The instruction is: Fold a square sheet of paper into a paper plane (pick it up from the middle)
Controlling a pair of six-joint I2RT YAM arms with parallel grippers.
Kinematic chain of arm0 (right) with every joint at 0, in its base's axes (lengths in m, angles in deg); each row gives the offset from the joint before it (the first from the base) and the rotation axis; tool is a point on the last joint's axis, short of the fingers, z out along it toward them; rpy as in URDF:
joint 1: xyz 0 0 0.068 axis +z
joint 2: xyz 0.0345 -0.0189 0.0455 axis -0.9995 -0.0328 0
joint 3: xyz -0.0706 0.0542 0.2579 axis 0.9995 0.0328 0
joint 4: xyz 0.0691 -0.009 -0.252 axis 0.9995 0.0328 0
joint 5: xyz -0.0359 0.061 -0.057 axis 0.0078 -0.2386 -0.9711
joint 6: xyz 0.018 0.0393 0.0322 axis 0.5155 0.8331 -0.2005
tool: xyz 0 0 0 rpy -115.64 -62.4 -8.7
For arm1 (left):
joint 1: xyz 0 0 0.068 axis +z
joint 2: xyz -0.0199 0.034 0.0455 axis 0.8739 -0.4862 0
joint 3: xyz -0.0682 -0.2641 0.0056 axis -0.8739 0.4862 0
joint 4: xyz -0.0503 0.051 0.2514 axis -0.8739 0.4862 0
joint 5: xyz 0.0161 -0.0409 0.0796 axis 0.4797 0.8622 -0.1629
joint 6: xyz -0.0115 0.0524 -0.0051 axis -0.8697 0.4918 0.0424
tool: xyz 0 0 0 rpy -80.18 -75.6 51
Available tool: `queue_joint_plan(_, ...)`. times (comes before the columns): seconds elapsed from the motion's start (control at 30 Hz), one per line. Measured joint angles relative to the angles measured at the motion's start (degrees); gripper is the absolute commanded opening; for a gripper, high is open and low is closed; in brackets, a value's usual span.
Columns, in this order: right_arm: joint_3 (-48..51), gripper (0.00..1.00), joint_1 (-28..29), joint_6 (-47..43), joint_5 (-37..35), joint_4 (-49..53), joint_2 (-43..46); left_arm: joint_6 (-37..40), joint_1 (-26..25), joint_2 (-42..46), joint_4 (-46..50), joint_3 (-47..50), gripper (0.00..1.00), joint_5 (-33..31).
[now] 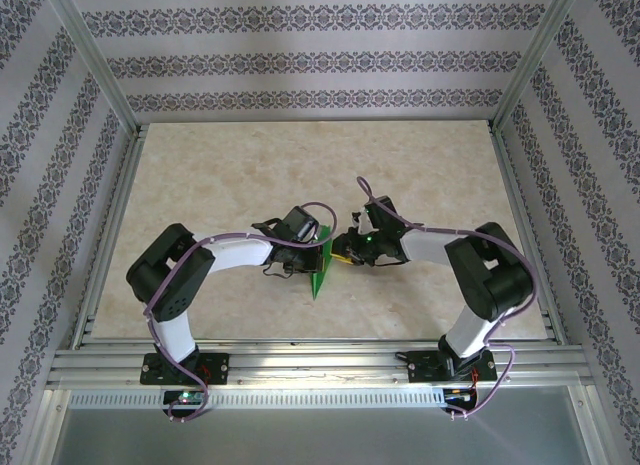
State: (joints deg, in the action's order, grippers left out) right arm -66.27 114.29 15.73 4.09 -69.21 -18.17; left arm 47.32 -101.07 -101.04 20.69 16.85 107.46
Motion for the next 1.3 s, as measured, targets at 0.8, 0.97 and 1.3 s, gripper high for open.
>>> queue_joint_plan(0.8, 9.9, 0.28, -8.4, -0.5, -0.9, 1.9, 16.5, 4.5, 3.5, -5.3, 21.2, -16.0, 0.1, -12.7)
queue_joint_plan(0.97, 9.9, 0.27, -8.4, -0.5, -0.5, 1.9, 16.6, 4.5, 3.5, -6.8, 21.9, -16.3, 0.1, -13.1)
queue_joint_plan(1.3, 9.9, 0.28, -8.4, -0.5, 0.0, 1.9, 17.6, 4.5, 3.5, -7.6, 22.1, -15.9, 0.16, -13.4)
